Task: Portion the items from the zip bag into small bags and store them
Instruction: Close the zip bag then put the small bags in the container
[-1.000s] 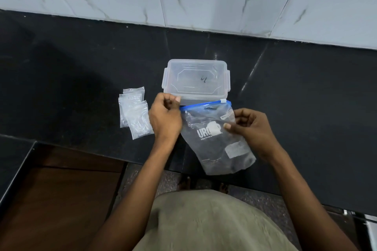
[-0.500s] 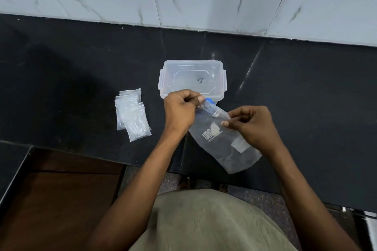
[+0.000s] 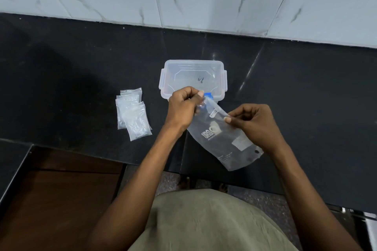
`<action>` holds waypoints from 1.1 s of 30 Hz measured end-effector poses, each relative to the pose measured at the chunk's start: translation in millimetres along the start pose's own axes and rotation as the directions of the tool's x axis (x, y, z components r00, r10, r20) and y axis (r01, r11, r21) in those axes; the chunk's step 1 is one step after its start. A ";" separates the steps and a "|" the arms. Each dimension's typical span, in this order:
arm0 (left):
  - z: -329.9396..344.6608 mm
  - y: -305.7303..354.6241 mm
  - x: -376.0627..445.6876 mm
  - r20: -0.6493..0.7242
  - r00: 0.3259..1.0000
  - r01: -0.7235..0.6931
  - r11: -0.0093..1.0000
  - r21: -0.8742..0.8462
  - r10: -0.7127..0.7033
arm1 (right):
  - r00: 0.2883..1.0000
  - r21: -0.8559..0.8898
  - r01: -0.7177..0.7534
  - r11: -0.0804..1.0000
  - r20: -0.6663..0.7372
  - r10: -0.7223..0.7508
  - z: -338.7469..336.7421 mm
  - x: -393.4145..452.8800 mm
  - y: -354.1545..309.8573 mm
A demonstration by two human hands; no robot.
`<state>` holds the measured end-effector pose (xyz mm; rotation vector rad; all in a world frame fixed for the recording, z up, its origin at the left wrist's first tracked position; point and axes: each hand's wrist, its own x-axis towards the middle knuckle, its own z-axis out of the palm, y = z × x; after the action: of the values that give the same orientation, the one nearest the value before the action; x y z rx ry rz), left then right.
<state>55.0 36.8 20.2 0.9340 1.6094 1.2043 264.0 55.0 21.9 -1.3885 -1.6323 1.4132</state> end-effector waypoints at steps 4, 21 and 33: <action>4.3 0.4 -2.1 -0.026 0.999 -0.042 0.997 0.066 0.044 | 0.999 -0.010 -0.023 1.000 0.040 0.023 -0.5 -0.2 3.8; -3.4 -0.1 -5.7 0.210 0.976 0.067 0.998 -0.005 -0.065 | 0.990 -0.081 -0.137 0.987 -0.025 0.135 -1.8 0.5 24.6; 1.6 -2.4 -11.4 0.167 0.986 -0.042 0.991 0.128 0.020 | 0.903 -0.410 0.358 0.839 -0.076 -0.422 7.4 -3.9 -11.4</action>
<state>60.0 26.2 20.1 1.1161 1.5599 1.0231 254.8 49.9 31.3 -1.2316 -2.0158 0.7444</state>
